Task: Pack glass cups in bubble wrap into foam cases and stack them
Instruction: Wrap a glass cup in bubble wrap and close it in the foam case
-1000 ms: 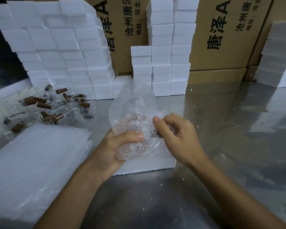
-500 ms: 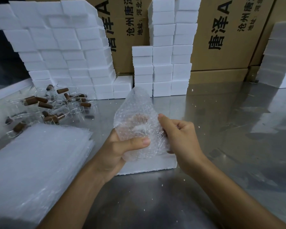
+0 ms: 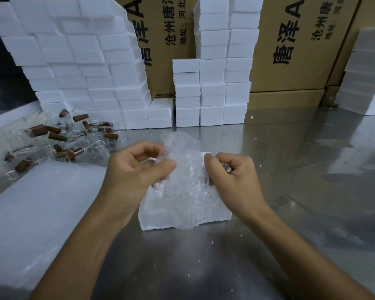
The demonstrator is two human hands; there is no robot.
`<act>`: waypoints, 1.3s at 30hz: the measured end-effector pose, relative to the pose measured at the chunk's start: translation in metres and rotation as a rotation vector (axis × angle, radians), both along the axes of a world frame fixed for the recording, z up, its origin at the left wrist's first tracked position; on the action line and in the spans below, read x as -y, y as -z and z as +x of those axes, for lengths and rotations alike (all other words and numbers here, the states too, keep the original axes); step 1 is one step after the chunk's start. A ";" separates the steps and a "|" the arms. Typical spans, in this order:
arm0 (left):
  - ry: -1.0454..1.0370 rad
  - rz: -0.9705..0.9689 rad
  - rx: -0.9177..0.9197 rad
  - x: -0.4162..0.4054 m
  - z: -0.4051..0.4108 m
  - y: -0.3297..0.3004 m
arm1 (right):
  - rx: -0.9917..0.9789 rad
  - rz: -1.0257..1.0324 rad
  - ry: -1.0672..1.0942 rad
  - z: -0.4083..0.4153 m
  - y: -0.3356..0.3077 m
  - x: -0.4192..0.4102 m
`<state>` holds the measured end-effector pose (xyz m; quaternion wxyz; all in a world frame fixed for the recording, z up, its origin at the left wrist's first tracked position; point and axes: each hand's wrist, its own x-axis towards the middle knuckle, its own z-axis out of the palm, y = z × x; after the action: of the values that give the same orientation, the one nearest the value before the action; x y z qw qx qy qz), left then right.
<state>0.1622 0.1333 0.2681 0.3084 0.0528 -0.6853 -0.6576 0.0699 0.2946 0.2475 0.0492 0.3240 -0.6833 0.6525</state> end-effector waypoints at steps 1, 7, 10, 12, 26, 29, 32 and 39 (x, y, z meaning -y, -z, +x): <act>-0.038 -0.095 -0.075 -0.005 0.000 -0.001 | -0.002 -0.010 0.004 0.000 0.000 0.001; -0.119 -0.558 -0.251 -0.027 -0.003 0.005 | 0.000 -0.099 0.100 -0.003 0.000 0.000; -0.052 -0.683 -0.240 -0.031 0.000 0.004 | -0.010 -0.135 0.142 -0.003 -0.001 -0.001; -0.042 -0.803 -0.198 -0.032 0.003 0.005 | -0.015 -0.165 0.151 -0.002 -0.003 -0.001; -0.346 -0.986 -0.244 -0.041 -0.008 0.020 | -0.035 -0.249 0.132 0.001 -0.002 0.003; -0.357 -0.505 -0.222 -0.049 -0.010 0.019 | 0.167 -0.303 -0.071 0.000 -0.006 0.001; -0.114 -0.067 -0.172 -0.051 -0.012 0.020 | 0.449 -0.367 -0.339 -0.002 -0.007 0.001; -0.025 -0.345 -0.048 -0.037 -0.009 0.020 | 0.291 -0.244 -0.291 -0.003 -0.008 -0.007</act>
<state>0.1534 0.1702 0.2484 0.3375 -0.0082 -0.7798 -0.5272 0.0673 0.3013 0.2553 -0.1056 0.3132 -0.5454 0.7703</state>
